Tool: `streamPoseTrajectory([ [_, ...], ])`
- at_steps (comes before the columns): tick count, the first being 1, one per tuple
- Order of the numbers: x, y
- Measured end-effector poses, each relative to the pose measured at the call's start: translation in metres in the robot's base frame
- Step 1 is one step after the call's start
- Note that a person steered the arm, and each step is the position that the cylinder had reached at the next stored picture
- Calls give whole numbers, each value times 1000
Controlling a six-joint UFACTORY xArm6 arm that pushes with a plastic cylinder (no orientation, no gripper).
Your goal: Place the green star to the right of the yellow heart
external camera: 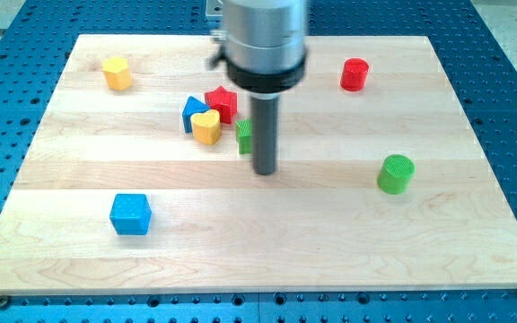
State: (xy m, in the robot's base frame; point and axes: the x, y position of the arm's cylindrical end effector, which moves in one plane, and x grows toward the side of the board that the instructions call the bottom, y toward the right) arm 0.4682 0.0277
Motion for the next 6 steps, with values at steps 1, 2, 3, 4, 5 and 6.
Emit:
streamPoseTrajectory([
  [1,-31,9],
  [2,-39,-7],
  [3,-9,1],
  [4,-5,-17],
  [5,-21,-31],
  [6,-33,-41],
])
